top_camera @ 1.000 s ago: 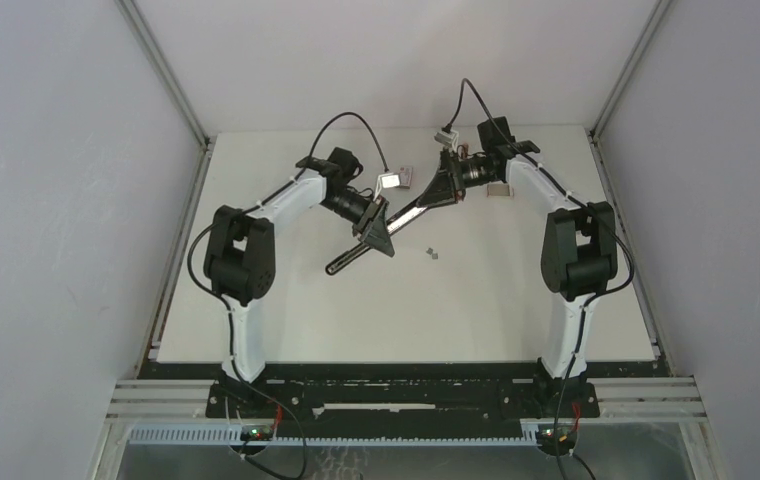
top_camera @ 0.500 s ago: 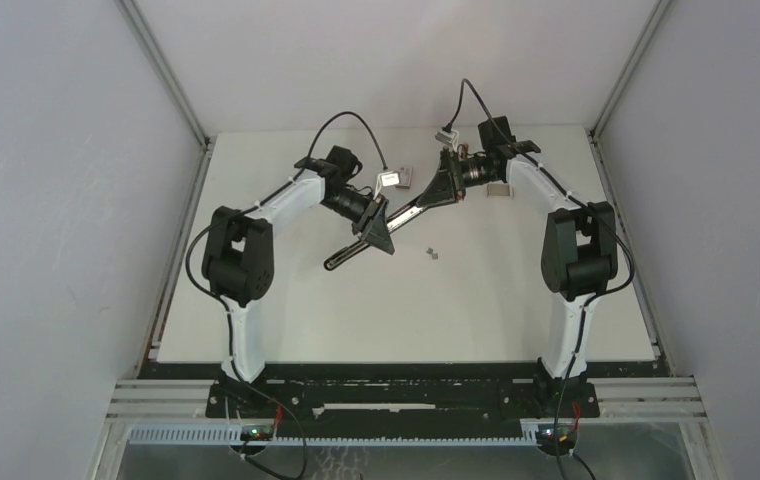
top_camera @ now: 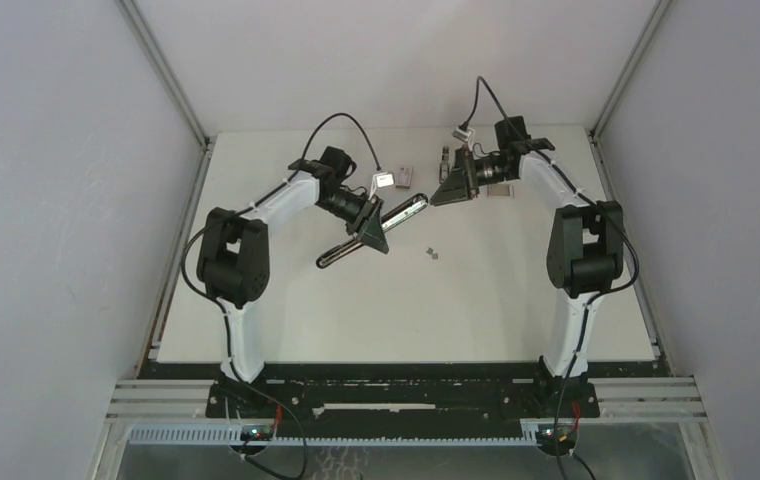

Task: Unload the staples from the stapler
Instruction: Unload the staple.

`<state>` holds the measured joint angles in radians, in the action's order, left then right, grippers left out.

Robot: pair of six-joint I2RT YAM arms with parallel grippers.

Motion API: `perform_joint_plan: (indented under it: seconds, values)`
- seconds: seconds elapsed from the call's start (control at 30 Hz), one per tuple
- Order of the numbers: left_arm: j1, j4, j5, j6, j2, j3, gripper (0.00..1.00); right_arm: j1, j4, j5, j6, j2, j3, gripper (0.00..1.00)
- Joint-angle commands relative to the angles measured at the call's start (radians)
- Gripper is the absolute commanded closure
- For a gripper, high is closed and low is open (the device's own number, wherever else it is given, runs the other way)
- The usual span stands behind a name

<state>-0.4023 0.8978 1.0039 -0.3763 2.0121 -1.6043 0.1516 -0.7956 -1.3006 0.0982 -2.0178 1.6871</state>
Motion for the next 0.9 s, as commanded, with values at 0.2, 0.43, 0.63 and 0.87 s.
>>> perform_joint_plan:
  seconds: [0.2,0.43,0.63,0.87]
  values:
    - [0.027,0.014,-0.021,-0.001,-0.056,-0.008,1.0,-0.063,-0.025,0.031,0.09,0.0,0.043,0.37]
    - [0.018,-0.075,-0.265,0.017,-0.07,0.014,1.0,-0.069,0.009,0.084,0.067,0.033,0.022,0.37]
    - [-0.015,-0.138,-0.448,0.015,-0.07,0.035,1.0,-0.086,0.047,0.101,0.043,0.07,-0.004,0.37]
    - [-0.075,-0.219,-0.609,0.005,-0.102,0.09,1.0,-0.123,0.144,0.137,-0.041,0.122,-0.06,0.37]
